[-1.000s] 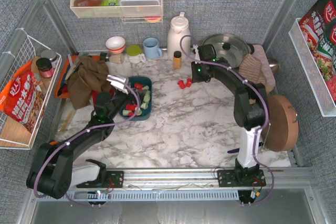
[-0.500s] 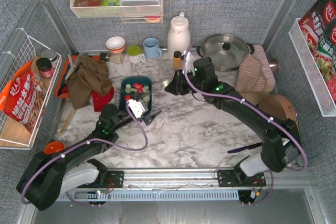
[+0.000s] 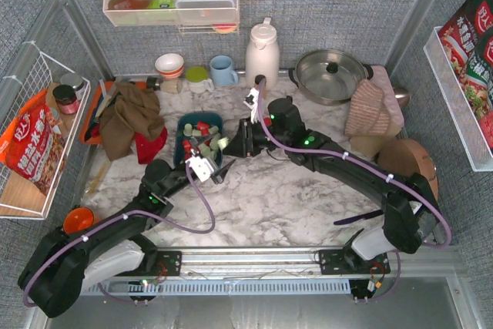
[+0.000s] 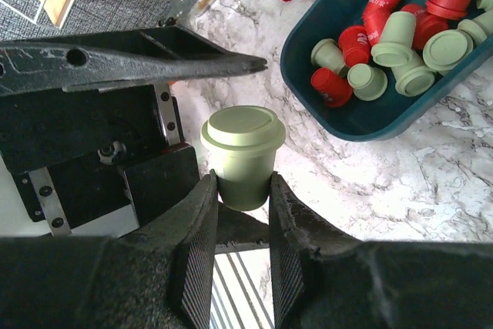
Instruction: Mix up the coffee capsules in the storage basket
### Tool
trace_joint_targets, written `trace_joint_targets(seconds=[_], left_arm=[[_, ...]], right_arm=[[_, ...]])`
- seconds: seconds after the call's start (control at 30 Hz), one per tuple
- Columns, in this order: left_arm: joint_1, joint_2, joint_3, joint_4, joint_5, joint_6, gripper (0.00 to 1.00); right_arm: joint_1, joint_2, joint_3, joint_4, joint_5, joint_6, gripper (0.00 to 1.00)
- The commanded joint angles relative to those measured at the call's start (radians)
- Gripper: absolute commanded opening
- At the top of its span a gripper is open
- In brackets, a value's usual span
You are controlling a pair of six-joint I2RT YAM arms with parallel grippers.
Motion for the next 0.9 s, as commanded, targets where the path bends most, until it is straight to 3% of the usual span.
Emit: trace_joint_targets(seconds=[0.0,0.13,0.33,0.5,0.6,0.73,0.87], left_arm=[[-0.01,-0.006,-0.008,0.031,0.031,0.03,0.99],[-0.016,-0.012,-0.014,0.03,0.039,0.045,0.97],[-0.017,-0.022,-0.019,0.037,0.032,0.056,0.72],[-0.018,-0.025,-0.024,0.047,0.008,0.061,0.65],[-0.018,-0.033,-0.027,0.047,0.005,0.066,0.53],[-0.018,-0.044,-0.026,0.036,-0.027,0.066,0.4],[-0.018,-0.039,-0.002,-0.018,-0.161,0.012,0.31]], right_arm=[[0.014,0.003,0.01,0.02,-0.006,0.012,0.21],[0.019,0.003,0.027,0.0,-0.007,0.007,0.21],[0.029,0.014,0.052,-0.058,-0.01,-0.015,0.25],[0.036,0.024,0.069,-0.097,-0.015,-0.026,0.26],[0.04,0.028,0.077,-0.108,-0.019,-0.029,0.29],[0.04,0.027,0.094,-0.134,-0.008,-0.04,0.46],[0.033,0.012,0.118,-0.198,0.067,-0.087,0.61]])
